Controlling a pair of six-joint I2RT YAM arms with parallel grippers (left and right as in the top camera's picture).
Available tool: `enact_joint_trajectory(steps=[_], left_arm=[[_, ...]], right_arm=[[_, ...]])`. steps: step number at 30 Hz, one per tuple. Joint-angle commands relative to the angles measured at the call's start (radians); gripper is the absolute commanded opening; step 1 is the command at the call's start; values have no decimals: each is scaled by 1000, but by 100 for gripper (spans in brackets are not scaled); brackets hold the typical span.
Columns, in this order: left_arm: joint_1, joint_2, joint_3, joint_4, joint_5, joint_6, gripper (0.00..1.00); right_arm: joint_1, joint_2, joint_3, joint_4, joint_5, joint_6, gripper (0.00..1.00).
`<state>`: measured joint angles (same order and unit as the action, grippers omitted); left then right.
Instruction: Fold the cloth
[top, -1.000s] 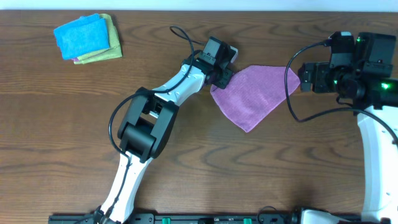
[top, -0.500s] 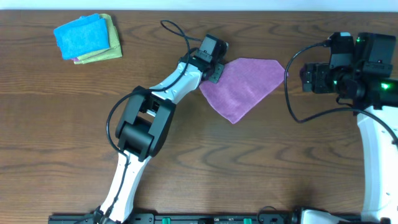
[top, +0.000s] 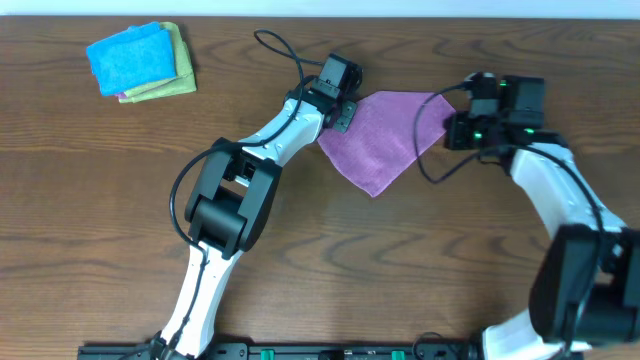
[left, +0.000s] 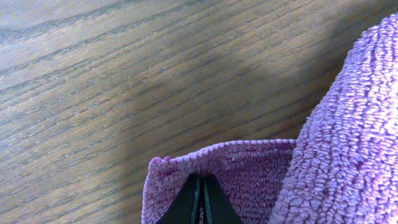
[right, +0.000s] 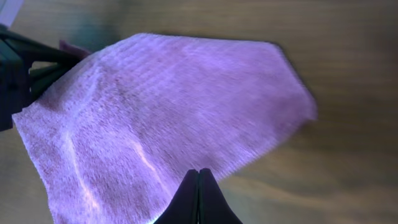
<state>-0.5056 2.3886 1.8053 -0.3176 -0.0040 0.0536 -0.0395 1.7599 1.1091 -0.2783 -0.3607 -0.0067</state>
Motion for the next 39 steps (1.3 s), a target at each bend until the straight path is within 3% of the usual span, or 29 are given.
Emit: enact_joint_trajectory(steps=[1,10,24,34,39], left_arm=[[8,31,5,-23,-21,13,6],[8,31,5,-23,-21,9,6],[8,31,5,-23,-21,1,6],[21,31,5,-23,-38,1,6],[37,31,5,-22,-146,-9,6]], right_arm=[[42,58,-4,51,4,44,1],[54,112,-4,127,111,54,1],[54,252,-4,237,124,55,1],[52,271,-4,88,225,58,1],[45,271,-4,-8,239,59,1]])
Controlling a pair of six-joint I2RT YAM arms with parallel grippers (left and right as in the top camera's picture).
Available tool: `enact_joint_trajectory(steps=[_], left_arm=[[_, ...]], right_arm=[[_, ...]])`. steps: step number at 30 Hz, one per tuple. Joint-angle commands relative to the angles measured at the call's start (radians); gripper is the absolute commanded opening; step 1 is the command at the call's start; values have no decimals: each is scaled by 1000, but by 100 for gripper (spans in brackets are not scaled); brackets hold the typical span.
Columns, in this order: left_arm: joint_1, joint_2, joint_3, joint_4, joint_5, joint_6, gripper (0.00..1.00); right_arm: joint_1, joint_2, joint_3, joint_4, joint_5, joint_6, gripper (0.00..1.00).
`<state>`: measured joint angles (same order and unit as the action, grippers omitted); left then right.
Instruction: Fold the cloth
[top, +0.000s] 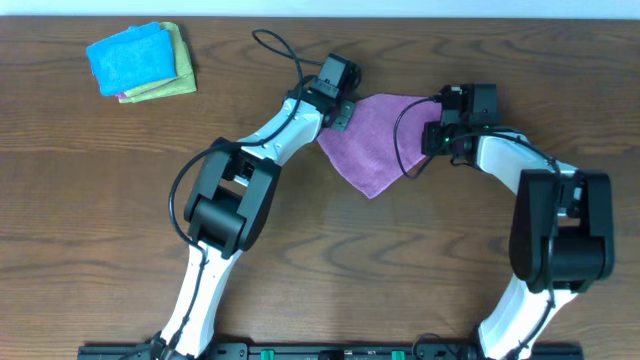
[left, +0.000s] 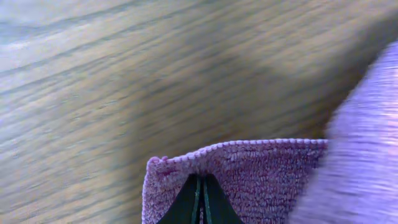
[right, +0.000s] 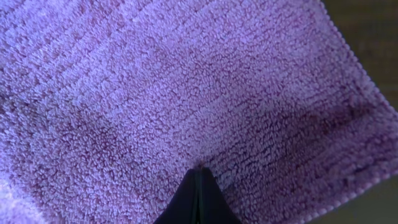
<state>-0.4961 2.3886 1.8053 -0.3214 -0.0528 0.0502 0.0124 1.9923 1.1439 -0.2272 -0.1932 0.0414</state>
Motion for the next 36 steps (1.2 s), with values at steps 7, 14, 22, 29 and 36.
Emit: enact_joint_trajectory(steps=[7,14,22,29,36], left_arm=[[49,31,5,-30,-216,-5,6],[71,31,5,-68,-299,-2,6],[83,31,5,-73,-295,-2,6],[77,16,35,-84,-294,-3,6],[75,-44,92,-106,-287,-2,6]], right_arm=[[-12,39,-39,-144,103,10,1],[-21,39,-39,-219,190,19,1],[-18,39,-38,-301,191,86,1],[-18,39,2,-278,96,96,1],[-18,33,136,-322,-9,96,1]])
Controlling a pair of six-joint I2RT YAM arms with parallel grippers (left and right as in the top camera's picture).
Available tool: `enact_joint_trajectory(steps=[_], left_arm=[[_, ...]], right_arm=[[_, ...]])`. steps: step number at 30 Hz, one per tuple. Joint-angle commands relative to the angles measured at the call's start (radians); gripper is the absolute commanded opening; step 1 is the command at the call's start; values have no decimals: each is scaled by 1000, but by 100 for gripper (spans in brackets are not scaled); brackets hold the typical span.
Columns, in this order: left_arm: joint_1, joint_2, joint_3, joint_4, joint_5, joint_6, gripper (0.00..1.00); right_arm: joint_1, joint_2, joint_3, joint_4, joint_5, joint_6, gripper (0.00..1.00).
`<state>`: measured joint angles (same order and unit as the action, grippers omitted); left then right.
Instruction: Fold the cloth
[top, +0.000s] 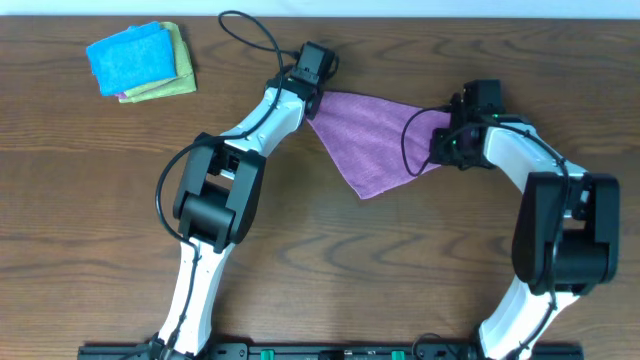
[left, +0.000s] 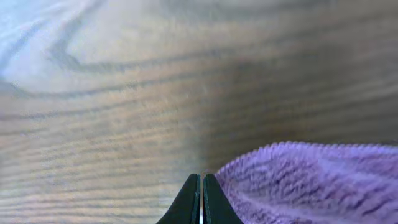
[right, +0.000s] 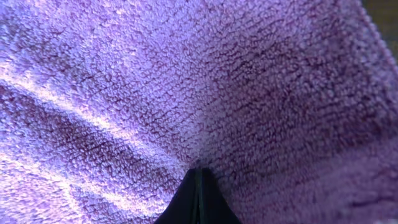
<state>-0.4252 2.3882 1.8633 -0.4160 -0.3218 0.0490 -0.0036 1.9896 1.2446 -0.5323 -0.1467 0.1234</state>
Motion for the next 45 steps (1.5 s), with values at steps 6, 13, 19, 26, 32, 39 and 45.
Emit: enact_joint_trajectory(steps=[6,13,19,26,32,39,45], left_arm=[[2,-89,71,-69,-8,-2,5],[-15,-240,71,-340,356,-60,6],[-50,-249,19,-524,654,-84,6],[-92,-246,-104,-481,874,-145,9],[-92,-245,-194,-534,1065,-157,20],[-142,-253,-238,-602,1015,-134,8],[-262,-373,-241,-599,762,-164,6]], right_arm=[[-2,-2,165,-92,-155,14,2],[-3,-122,287,-147,-84,-80,2],[-26,-179,293,-242,132,-148,9],[-140,-179,293,-287,108,-147,25],[-209,-179,293,-287,37,-148,30],[-219,-179,293,-293,37,-148,31],[-223,-213,292,-325,6,-178,28]])
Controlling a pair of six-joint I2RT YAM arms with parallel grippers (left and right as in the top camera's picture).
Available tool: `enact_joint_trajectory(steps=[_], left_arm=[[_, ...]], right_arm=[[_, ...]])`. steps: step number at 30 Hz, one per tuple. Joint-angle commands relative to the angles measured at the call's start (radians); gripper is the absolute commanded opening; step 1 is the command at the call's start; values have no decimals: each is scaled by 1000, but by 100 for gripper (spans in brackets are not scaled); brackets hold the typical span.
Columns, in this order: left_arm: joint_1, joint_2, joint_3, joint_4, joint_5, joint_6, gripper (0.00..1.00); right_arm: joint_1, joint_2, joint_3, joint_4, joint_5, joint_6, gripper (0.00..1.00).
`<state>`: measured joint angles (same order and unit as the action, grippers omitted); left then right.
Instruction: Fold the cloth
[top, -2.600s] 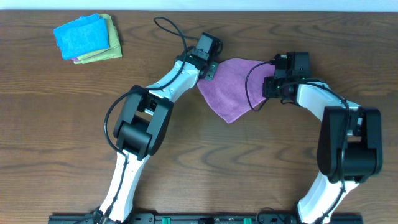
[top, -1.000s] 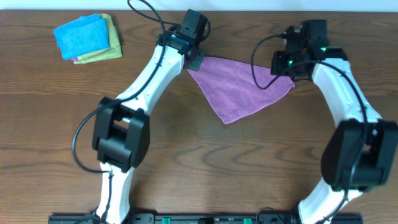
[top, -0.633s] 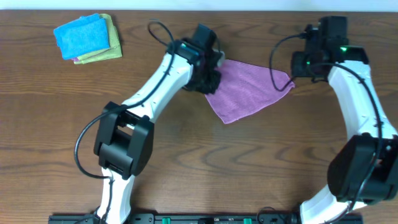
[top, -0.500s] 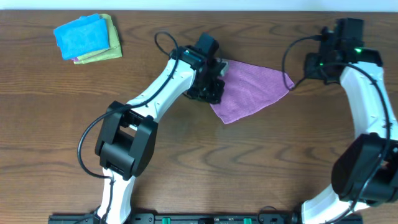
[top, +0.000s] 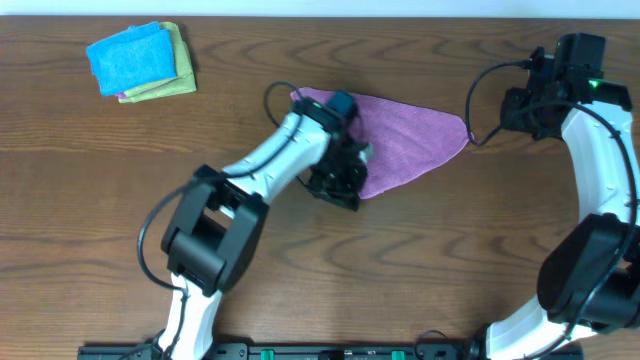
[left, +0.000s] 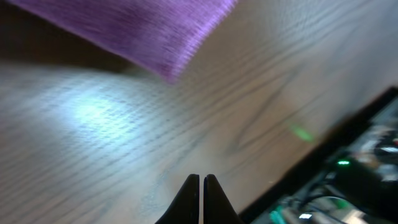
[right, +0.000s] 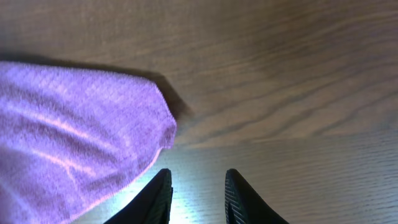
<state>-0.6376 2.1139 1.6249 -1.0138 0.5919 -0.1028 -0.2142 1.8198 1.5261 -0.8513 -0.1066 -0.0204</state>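
The purple cloth lies on the wooden table as a flat triangle, its points at the back left, the right and the front. My left gripper hovers by the cloth's front point, its arm lying across the cloth's left part. In the left wrist view the left gripper is shut with nothing in it over bare wood, and the cloth's edge runs along the top. My right gripper is open, off to the right of the cloth's right point. In the right wrist view the right gripper is empty and the cloth lies to the left.
A stack of folded cloths, blue on top of yellow-green, lies at the back left corner of the table. The dark base rail with green lights runs along the table's front edge.
Both grippers were shut at the cloth's corners. Now the right one is open and further right, clear of the cloth. The left one has moved to the cloth's front point, shut and empty.
First my left gripper was shut on the cloth's left corner and the right one was shut by its right corner. Then the right gripper sat on the cloth's right part. Then the cloth was stretched wider between both. Now it lies flat and released.
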Motion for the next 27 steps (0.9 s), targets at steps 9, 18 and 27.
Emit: enact_joint_trajectory(steps=[9,18,27], left_arm=[[-22,-379,-391,286,-238,-152,11],[57,-259,-464,552,-13,-301,22],[74,-171,-480,662,69,-419,39]], right_arm=[[-107,-139,4,-8,-138,-49,31],[-112,-138,-2,-9,-145,-49,32],[-112,-139,-2,-8,-145,-49,34]])
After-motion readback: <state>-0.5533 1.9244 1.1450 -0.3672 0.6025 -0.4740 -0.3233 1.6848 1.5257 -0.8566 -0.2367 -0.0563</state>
